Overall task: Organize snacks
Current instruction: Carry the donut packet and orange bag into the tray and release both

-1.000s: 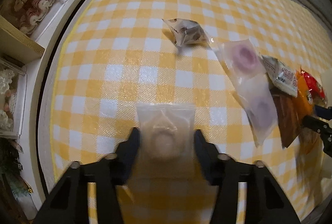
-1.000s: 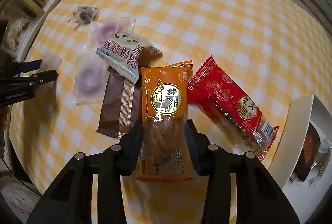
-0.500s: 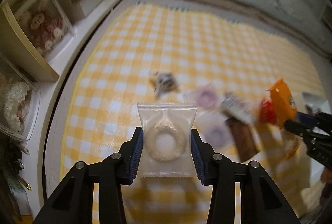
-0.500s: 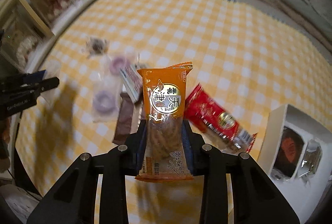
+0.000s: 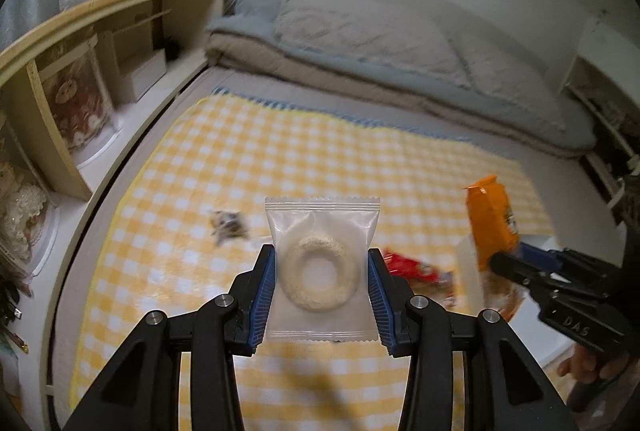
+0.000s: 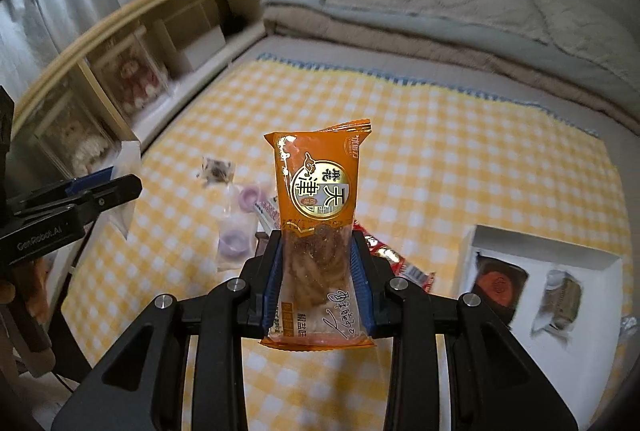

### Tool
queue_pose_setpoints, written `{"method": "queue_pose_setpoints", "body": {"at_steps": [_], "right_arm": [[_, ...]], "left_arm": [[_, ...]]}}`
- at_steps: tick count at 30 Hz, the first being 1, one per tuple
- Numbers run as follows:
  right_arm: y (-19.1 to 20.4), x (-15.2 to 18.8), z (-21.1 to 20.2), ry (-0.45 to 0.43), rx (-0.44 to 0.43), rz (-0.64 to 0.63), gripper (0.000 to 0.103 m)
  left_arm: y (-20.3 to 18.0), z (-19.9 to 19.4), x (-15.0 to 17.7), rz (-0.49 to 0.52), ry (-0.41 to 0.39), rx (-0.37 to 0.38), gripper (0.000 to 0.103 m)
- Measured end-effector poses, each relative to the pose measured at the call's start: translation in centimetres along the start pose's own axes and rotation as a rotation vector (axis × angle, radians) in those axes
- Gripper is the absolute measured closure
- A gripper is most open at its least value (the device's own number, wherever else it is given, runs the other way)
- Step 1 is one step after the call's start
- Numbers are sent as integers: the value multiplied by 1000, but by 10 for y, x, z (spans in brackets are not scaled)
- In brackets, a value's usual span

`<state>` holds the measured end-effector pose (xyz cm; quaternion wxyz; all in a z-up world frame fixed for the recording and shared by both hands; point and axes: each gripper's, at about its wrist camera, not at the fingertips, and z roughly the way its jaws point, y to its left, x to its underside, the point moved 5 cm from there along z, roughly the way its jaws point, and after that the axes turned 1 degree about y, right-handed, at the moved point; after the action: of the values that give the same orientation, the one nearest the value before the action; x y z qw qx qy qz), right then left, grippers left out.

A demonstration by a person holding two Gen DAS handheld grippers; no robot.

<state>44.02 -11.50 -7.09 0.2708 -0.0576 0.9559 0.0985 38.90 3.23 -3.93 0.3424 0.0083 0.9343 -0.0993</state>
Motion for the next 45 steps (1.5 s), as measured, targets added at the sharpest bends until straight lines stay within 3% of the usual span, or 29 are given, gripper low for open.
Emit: {"method": "queue_pose_setpoints", "body": {"at_steps": [4, 8, 19, 31, 38, 45], "right_arm": [[-8, 6, -31, -51, 10, 1, 71], [-17, 13, -56, -80, 3, 21, 71], [-68, 43, -102, -104, 83, 92, 71], [-139, 85, -119, -67, 158, 202, 70], [-163, 109, -104, 17, 157, 262, 70], [-178, 132, -77, 120, 158, 301, 70]], "left_arm": [[-17, -43, 9, 21, -42, 53, 60], [-39, -56, 19, 40, -62, 92, 60], [-106, -51, 39, 90, -41, 173, 60], [-180, 20, 59, 97, 96, 285, 60], [-215, 72, 78, 81, 220, 321, 60], [-230, 118, 94, -9, 348, 364, 60]]}}
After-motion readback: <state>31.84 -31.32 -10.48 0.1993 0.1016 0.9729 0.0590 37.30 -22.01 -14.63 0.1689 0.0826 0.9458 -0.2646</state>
